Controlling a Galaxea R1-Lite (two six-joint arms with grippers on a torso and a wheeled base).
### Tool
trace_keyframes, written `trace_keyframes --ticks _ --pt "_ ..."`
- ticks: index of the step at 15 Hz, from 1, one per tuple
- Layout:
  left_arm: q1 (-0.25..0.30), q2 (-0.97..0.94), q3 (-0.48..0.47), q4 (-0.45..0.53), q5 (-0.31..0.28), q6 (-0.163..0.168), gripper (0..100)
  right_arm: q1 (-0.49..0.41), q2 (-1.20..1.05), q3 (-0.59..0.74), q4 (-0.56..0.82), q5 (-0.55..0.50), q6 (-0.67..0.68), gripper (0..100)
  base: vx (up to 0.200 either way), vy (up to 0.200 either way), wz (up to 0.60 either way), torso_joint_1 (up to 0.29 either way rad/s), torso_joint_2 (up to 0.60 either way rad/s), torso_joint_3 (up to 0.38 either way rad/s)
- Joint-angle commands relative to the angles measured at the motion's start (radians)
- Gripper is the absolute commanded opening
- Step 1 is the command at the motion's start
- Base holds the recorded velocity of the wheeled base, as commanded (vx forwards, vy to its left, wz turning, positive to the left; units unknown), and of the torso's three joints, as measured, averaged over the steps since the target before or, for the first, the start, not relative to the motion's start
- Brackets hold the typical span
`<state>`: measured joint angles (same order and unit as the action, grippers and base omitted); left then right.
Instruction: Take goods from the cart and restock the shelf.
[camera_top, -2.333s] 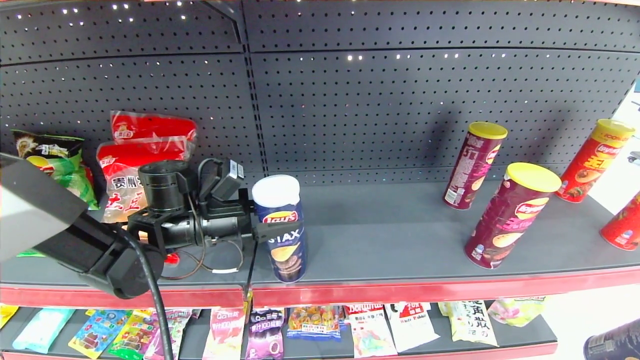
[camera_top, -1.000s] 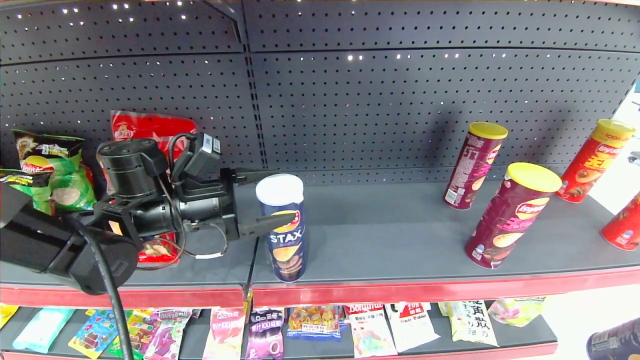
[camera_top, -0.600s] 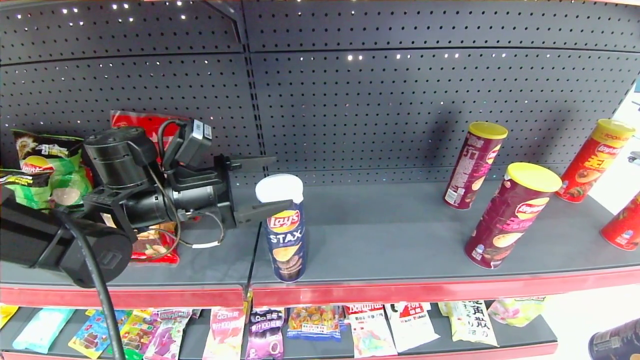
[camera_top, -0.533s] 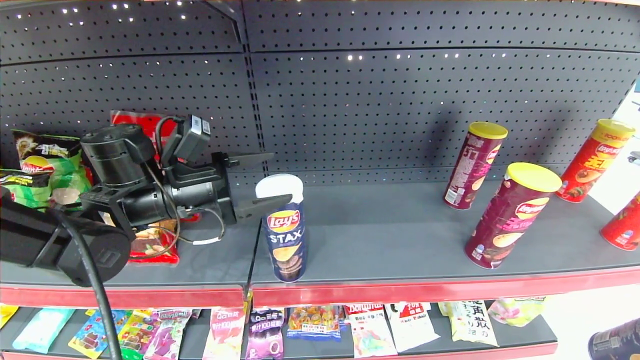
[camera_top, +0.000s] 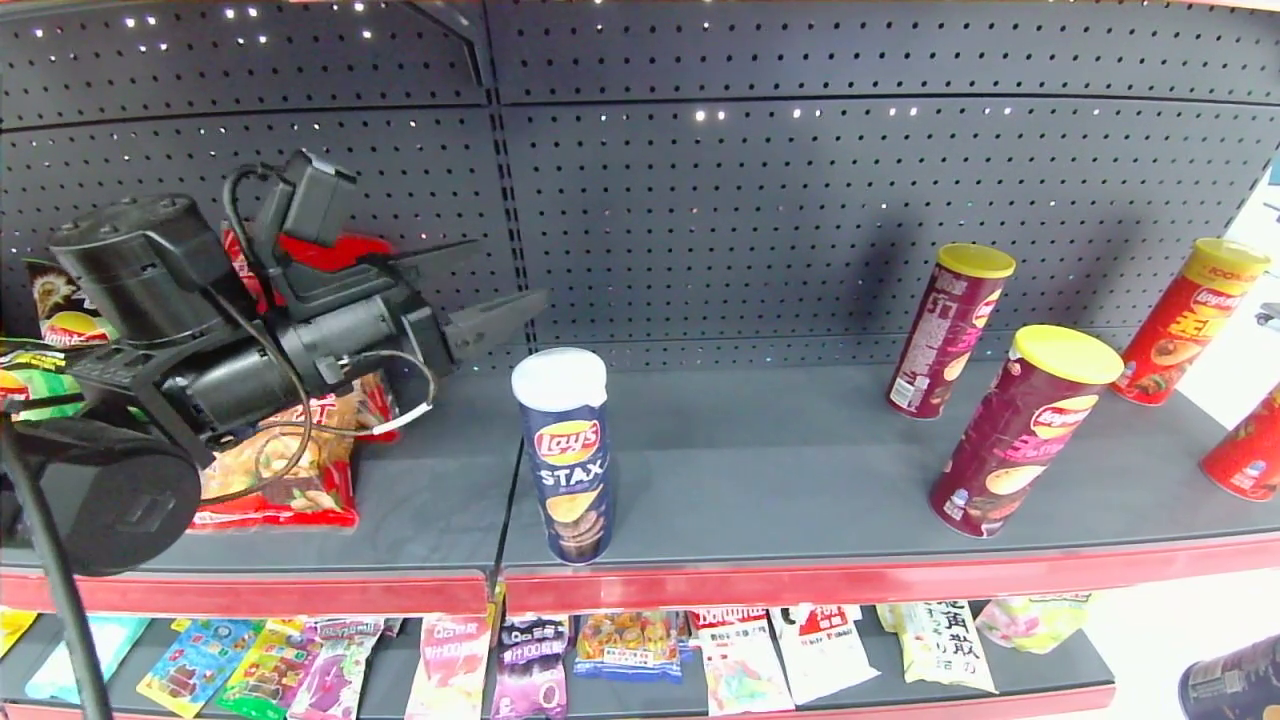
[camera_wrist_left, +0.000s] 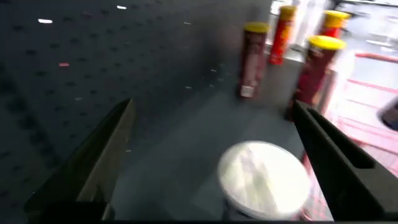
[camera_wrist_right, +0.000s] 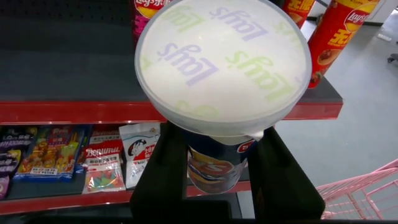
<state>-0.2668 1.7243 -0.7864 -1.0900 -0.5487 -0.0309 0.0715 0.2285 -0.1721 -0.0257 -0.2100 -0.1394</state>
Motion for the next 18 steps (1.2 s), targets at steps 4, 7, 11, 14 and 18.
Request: trace_keyframes --ticks 4,7,11,14,18 --pt "0.008 -0.08 -0.031 0.219 0.698 0.003 100 0.001 0.089 -0.075 0.0 0.0 -0.002 0 0.0 0.0 0.0 0.0 0.0 0.0" --pt "0.049 -0.325 -0.01 0.625 0.63 0.002 100 -0.001 0.264 -0.214 0.001 0.0 -0.017 0 0.0 0.0 0.0 0.0 0.0 0.0" --pt "0.051 -0.769 0.029 1.196 0.441 0.025 100 0.025 0.403 -0.253 -0.002 0.07 -0.094 0 0.0 0.0 0.0 0.0 0.0 0.0" --pt "0.044 -1.057 0.104 1.481 0.392 0.106 100 0.025 0.459 -0.277 -0.013 0.08 -0.114 0 0.0 0.0 0.0 0.0 0.0 0.0" --pt "0.008 -1.364 0.196 1.707 0.332 0.175 100 0.027 0.451 -0.283 -0.011 0.155 -0.121 0 0.0 0.0 0.0 0.0 0.0 0.0"
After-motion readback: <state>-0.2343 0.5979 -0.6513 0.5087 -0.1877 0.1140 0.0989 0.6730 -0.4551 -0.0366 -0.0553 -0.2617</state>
